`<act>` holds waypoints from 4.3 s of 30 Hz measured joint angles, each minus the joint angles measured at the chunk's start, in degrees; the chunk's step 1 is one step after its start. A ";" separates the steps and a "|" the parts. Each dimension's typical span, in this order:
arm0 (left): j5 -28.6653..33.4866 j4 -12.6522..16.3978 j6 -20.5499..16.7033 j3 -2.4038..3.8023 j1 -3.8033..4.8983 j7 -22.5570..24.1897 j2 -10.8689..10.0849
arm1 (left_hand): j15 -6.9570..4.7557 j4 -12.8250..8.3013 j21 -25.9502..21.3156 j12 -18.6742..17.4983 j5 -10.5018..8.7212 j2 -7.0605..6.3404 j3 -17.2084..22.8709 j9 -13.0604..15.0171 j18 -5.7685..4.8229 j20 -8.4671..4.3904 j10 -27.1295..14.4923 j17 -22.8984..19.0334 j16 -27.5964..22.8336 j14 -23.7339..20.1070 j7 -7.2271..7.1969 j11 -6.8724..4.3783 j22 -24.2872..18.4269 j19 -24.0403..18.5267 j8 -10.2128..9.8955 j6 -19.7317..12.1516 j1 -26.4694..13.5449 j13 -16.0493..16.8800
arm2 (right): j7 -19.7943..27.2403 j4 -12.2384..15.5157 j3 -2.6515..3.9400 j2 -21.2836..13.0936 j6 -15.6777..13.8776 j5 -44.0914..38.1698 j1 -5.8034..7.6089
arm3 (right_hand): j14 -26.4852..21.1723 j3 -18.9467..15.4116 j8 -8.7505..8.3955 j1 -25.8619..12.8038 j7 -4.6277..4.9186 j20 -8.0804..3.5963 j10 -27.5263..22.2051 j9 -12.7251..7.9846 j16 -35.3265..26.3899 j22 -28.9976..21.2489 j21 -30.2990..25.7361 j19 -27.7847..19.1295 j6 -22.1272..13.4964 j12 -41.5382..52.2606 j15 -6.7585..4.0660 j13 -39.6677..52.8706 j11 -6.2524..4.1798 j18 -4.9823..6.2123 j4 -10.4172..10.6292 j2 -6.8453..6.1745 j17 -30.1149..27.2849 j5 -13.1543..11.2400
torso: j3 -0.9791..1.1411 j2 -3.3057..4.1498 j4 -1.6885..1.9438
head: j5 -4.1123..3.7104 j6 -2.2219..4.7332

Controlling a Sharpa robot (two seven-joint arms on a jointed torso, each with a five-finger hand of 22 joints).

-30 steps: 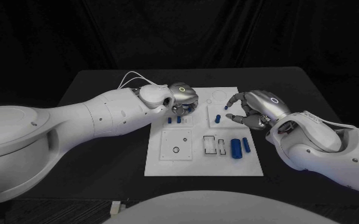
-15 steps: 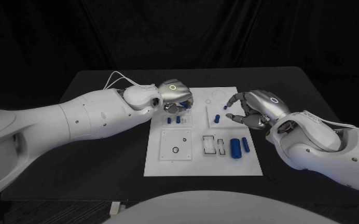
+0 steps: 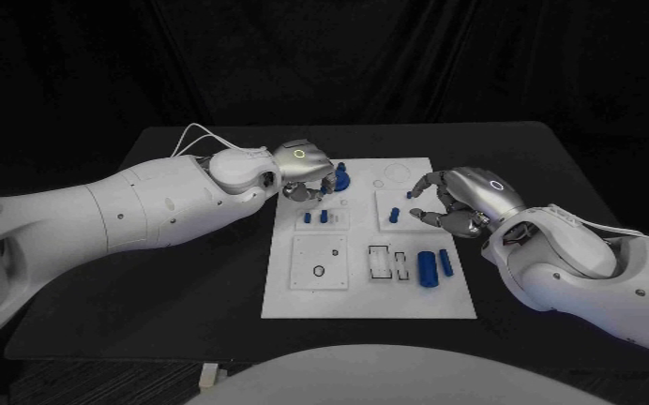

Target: Assemble the parts on the task board

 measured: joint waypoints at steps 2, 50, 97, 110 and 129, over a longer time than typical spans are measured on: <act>0.00 -0.58 0.30 0.00 -0.21 0.01 0.13 | 0.00 0.07 0.00 -0.01 -0.22 0.00 0.07 0.00 0.01 0.00 0.00 0.00 0.00 0.00 0.00 0.00 0.00 0.00 -0.02 0.00 0.00 0.00 | 0.00 -0.02 0.00 0.06 0.00 0.01 -0.05 | 0.00 0.00 0.00 0.00 0.00 0.00 0.00 0.00 0.00 0.00 0.00 0.00 0.00 0.00 0.00 0.00 0.00 0.00 0.00 0.00 0.00 0.00 | 0.00 0.02 0.00 | -0.03 0.00; -0.01 -3.02 2.57 0.03 -1.61 0.23 1.69 | 0.22 0.40 -0.77 -0.91 -0.76 -0.49 0.38 -0.31 0.00 0.20 -0.06 -0.41 0.00 -0.63 0.01 0.07 0.04 -0.20 -0.96 -0.83 -0.44 -0.10 | 0.02 -0.09 0.00 0.16 0.02 0.12 -0.19 | 0.00 0.00 0.00 0.24 0.00 0.00 0.00 -0.15 0.00 0.00 0.00 0.00 0.00 0.00 0.00 -0.01 0.00 0.00 0.00 -0.25 0.00 0.00 | 0.01 0.09 -0.06 | -0.17 0.01; -0.04 0.56 -11.89 -0.03 -1.00 -0.15 -6.24 | 1.15 9.66 -4.55 -3.65 -3.21 -1.88 -7.13 -10.50 0.00 0.43 -13.65 -4.03 -2.54 -3.18 -8.56 0.93 0.02 -1.43 -2.78 -20.28 3.77 3.55 | 0.01 1.11 -0.07 -2.70 0.01 0.13 0.85 | 0.00 0.16 0.00 0.51 0.00 0.00 0.00 -0.39 0.00 0.00 -0.21 0.00 0.00 -0.38 0.00 -0.02 0.00 0.00 -0.16 -0.52 0.00 0.00 | -0.02 0.09 -0.03 | 0.38 0.01; 1.58 12.03 -25.84 0.00 1.94 2.67 -19.63 | 2.32 11.20 -18.40 6.45 -4.85 0.02 -1.08 -11.15 1.64 1.68 -9.61 -13.92 -11.25 -9.92 -5.69 -2.55 0.01 -7.98 -0.14 -8.56 -14.42 5.96 | 1.45 -1.88 0.06 -1.53 -0.26 -0.64 10.03 | -0.02 4.95 -8.45 5.49 -1.20 -1.59 -19.88 -4.39 -2.07 0.00 -3.63 0.02 11.71 -49.28 -1.26 -37.45 -1.23 0.92 1.12 -2.29 -0.03 -3.73 | -0.06 -0.02 -0.03 | 0.26 0.01; 77.97 12.56 3.41 -0.11 -1.23 22.76 -20.05 | 6.55 11.23 -70.63 -5.18 8.16 13.26 -27.75 -15.85 5.85 6.03 -61.27 -43.95 -63.86 -78.83 -1.18 -0.99 -63.16 -82.40 -4.97 -41.91 -14.22 -9.37 | 6.35 -19.58 0.01 12.62 14.08 -5.49 9.07 | -0.04 11.18 -18.93 6.17 -0.64 0.86 -30.01 -7.13 -3.07 0.00 -8.20 -1.75 11.27 -73.93 0.96 -59.07 2.56 1.79 0.37 -7.26 -0.72 -11.63 | -0.21 0.16 0.17 | 1.10 0.01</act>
